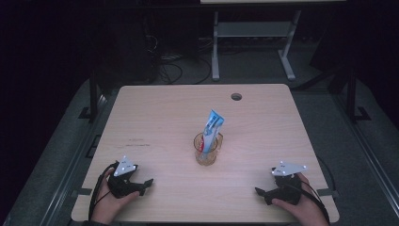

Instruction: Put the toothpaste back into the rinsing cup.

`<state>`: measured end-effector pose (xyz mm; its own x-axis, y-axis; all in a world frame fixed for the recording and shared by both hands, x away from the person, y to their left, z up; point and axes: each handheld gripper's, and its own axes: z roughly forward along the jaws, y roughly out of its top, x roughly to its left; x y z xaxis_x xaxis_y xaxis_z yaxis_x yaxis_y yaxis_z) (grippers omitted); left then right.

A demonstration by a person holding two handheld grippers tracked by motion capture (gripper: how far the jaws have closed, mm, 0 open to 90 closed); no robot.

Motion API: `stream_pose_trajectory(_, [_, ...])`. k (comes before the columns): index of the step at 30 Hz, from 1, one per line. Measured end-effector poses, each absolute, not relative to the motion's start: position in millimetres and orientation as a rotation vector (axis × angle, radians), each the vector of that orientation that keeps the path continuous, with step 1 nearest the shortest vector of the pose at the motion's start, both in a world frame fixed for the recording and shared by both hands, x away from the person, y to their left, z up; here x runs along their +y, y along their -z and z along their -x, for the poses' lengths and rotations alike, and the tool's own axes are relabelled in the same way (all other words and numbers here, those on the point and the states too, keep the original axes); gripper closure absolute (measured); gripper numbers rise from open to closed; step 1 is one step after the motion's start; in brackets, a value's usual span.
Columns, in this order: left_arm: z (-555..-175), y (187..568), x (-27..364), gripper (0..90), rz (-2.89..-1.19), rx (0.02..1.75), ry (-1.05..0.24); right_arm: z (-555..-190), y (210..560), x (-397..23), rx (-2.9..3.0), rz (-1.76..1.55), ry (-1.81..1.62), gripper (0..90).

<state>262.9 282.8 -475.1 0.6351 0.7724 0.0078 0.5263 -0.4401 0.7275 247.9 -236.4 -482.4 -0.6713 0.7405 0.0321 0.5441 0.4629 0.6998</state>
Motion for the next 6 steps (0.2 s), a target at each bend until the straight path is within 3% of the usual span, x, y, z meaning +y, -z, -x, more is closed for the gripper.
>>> stream_pose_trajectory(6, [-262.9, 475.1, 282.9, 13.6, -2.144, 1.012, -0.447, -248.0, 482.5, -236.2, 2.437, -1.1, -1.02, 0.5])
